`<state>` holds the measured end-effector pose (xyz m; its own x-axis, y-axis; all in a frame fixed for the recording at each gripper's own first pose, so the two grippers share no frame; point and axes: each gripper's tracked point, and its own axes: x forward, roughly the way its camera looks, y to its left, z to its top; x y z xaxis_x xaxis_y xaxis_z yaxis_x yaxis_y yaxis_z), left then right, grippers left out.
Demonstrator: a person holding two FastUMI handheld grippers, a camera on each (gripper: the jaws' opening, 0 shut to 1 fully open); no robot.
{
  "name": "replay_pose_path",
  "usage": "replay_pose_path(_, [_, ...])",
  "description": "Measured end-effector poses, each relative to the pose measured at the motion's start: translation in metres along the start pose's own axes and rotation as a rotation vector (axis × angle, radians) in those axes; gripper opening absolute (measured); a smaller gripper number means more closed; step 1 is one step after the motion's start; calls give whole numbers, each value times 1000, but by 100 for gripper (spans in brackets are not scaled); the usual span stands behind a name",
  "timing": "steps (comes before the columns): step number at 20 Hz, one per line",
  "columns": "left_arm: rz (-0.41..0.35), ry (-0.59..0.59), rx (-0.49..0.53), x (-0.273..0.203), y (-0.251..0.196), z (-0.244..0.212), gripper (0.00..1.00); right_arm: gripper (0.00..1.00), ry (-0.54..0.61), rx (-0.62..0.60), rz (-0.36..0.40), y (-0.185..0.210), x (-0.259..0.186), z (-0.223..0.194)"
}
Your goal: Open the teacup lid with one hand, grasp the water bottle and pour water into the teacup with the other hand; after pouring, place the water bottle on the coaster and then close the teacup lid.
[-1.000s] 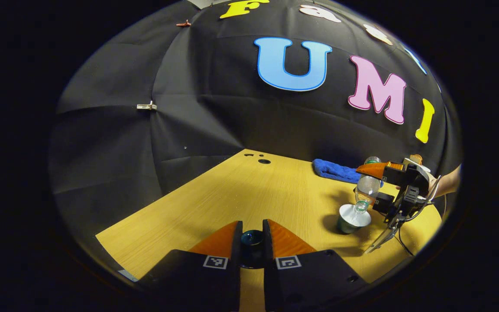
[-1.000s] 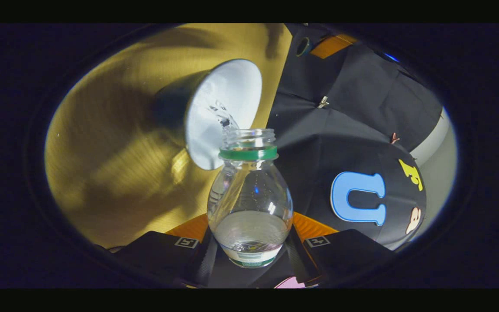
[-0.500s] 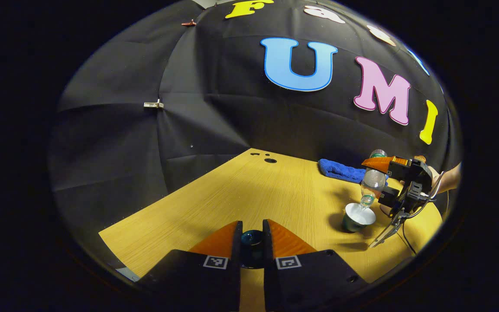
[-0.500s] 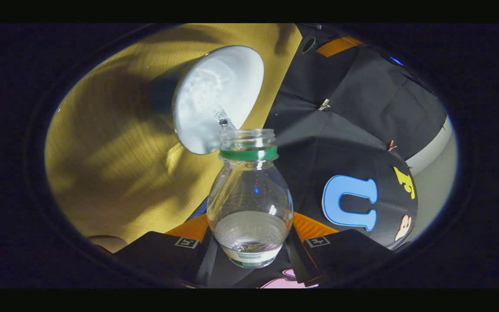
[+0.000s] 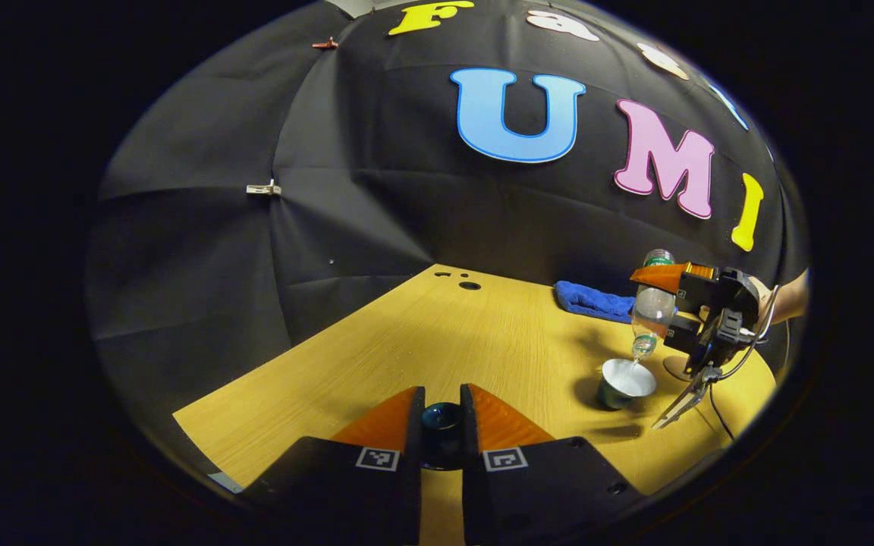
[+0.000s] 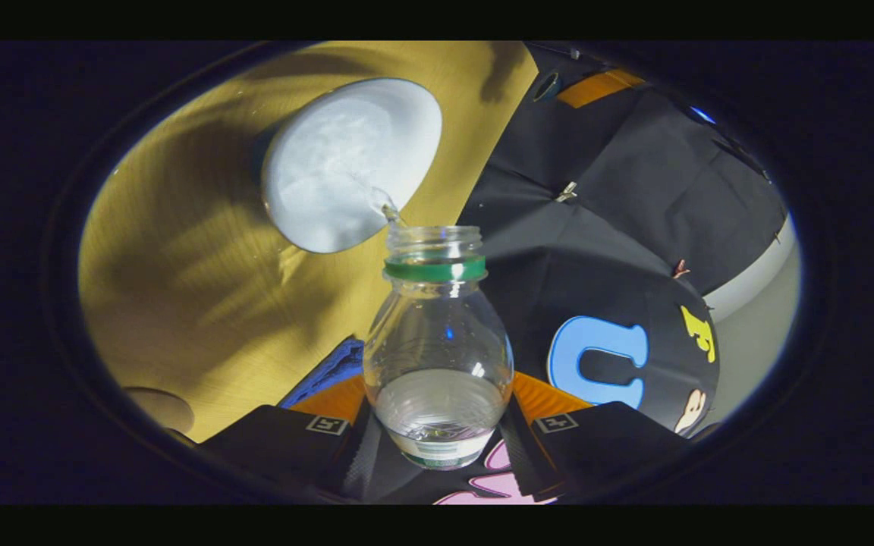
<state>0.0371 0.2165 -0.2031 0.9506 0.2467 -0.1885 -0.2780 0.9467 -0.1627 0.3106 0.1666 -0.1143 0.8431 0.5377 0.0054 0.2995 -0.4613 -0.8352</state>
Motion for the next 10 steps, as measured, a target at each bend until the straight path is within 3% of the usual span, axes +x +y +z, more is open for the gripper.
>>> replay_pose_path(2, [-1, -1, -1, -1, 1, 0, 26, 74, -7, -10, -3, -5, 0, 3])
replay_pose_path(3, [0, 1, -1, -2, 2, -1, 26, 69, -9, -13, -6, -6, 1, 4])
replay_pose_path(4, [1, 4, 0, -2, 3, -2, 26, 74, -14, -17, -6, -7, 0, 6])
replay_pose_path(9, [9, 2, 8, -5, 9, 1, 22, 74, -21, -29, 2, -6, -3, 10])
replay_pose_path(10, [11, 2, 10, -6, 11, 2, 26, 73, -19, -31, 4, -7, -2, 10])
